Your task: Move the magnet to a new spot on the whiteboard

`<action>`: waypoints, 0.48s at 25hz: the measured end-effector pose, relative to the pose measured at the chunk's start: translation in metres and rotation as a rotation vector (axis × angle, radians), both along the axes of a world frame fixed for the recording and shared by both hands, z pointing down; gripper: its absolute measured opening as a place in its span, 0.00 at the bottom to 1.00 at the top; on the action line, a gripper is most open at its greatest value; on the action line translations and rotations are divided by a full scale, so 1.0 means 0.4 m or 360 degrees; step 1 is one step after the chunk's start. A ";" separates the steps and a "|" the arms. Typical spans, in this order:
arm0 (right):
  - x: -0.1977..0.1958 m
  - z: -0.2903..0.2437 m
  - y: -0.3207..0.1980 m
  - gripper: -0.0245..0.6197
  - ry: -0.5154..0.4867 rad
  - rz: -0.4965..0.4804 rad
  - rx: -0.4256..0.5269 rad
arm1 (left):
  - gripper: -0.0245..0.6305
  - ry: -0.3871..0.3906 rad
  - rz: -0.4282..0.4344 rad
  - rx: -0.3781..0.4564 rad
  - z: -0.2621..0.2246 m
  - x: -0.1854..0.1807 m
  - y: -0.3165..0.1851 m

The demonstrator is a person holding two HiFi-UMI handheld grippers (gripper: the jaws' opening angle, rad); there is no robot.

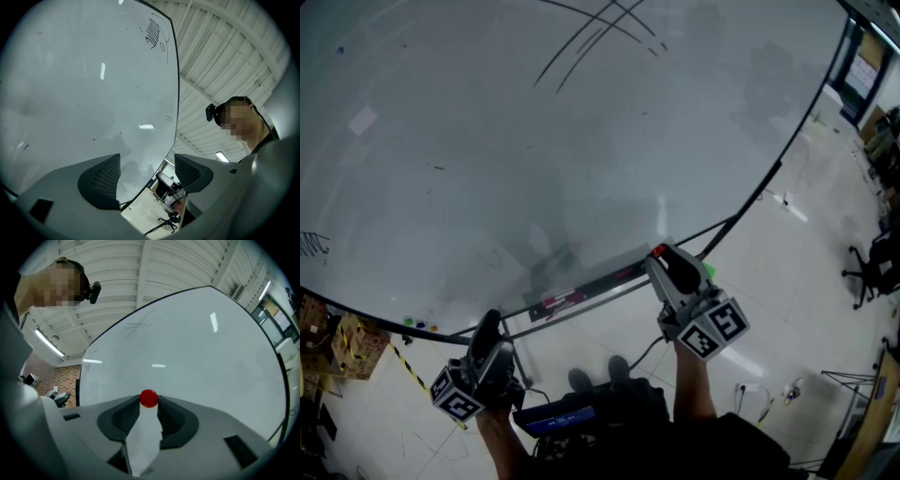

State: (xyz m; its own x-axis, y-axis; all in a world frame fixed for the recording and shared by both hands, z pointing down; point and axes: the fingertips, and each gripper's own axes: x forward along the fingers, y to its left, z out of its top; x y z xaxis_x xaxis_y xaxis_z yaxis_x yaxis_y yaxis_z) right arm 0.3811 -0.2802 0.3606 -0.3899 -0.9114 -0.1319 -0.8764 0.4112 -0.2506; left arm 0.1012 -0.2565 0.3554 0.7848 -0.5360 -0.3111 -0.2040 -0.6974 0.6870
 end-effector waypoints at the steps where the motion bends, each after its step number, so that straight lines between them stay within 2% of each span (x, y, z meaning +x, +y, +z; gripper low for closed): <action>1: 0.000 0.001 0.000 0.26 -0.0002 -0.0010 -0.0002 | 0.58 0.0001 -0.0013 0.0002 0.001 -0.001 0.003; 6: -0.001 0.006 -0.004 0.26 -0.0019 -0.0076 -0.0009 | 0.58 -0.0042 -0.0081 0.0015 0.000 -0.001 0.025; 12: -0.003 0.019 -0.009 0.26 -0.0036 -0.0179 -0.0028 | 0.58 -0.0041 -0.0198 -0.0028 -0.006 0.002 0.054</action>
State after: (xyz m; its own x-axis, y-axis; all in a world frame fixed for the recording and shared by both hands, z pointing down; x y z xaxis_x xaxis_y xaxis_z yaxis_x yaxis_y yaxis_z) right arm 0.3798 -0.2839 0.3683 -0.4870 -0.8642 -0.1263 -0.8191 0.5021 -0.2775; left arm 0.1021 -0.2349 0.3531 0.7196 -0.6349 -0.2814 -0.3059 -0.6536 0.6923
